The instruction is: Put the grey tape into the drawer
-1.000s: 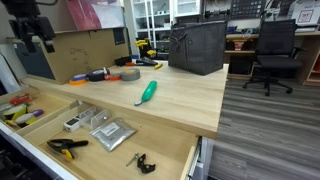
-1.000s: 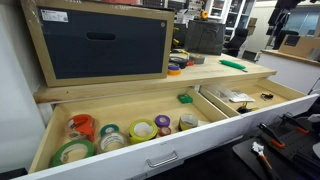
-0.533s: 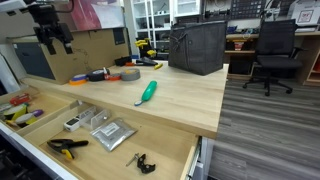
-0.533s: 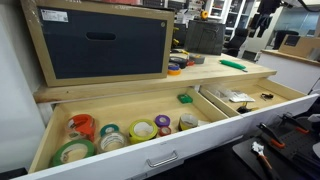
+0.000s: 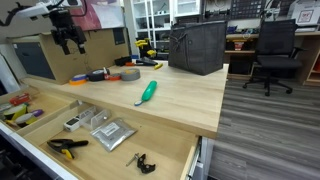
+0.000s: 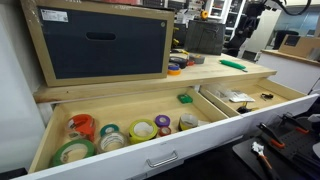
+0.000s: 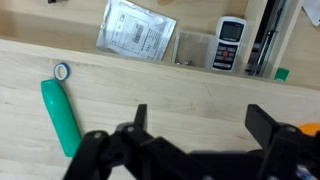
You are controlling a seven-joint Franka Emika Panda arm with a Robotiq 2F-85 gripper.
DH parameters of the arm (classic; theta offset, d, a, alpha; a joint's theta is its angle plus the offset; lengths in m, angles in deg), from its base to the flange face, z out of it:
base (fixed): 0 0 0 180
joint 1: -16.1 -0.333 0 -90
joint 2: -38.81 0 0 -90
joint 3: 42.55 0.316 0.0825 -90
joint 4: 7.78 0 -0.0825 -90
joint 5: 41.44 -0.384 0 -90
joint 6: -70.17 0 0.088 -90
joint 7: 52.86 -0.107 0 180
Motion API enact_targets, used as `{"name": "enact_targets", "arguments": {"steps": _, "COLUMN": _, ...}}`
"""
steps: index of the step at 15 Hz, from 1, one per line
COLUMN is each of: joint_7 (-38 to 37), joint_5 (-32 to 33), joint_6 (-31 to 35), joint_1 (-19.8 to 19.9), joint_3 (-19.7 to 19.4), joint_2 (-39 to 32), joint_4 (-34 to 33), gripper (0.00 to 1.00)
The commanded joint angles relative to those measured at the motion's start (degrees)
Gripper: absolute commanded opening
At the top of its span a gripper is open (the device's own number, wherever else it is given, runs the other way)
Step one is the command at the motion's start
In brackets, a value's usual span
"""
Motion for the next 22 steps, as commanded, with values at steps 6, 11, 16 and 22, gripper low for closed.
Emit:
{"name": "enact_targets", "arguments": {"steps": 6, "joint_7": -4.93, "joint_5": -0.64, "joint_6": -0.67, "joint_1": 0.87, "joint_3": 1.59, "joint_2": -8.75, "joint_4": -11.20, "gripper": 1.00}}
{"name": "enact_targets", "arguments": {"steps": 11, "joint_7": -5.54, "joint_5": -0.61, "joint_6": -1.16, "joint_1": 1.41, "joint_3": 1.62, "joint_2": -14.12, "joint_4": -18.09, "gripper": 1.00}}
{"name": "enact_targets", "arguments": {"steps": 16, "joint_7": -9.10, "joint_5": -1.65, "joint_6": -1.28, "joint_1": 1.54, "joint_3": 1.86, "joint_2": -20.69, "joint_4": -24.62, "gripper": 1.00}}
{"name": "enact_targets", "arguments": {"steps": 22, "joint_7": -12.70, "joint_5": -2.57, "joint_6": -1.24, "joint_1": 1.43, "joint_3": 2.09, "joint_2": -28.88, "joint_4": -33.37, "gripper": 1.00}}
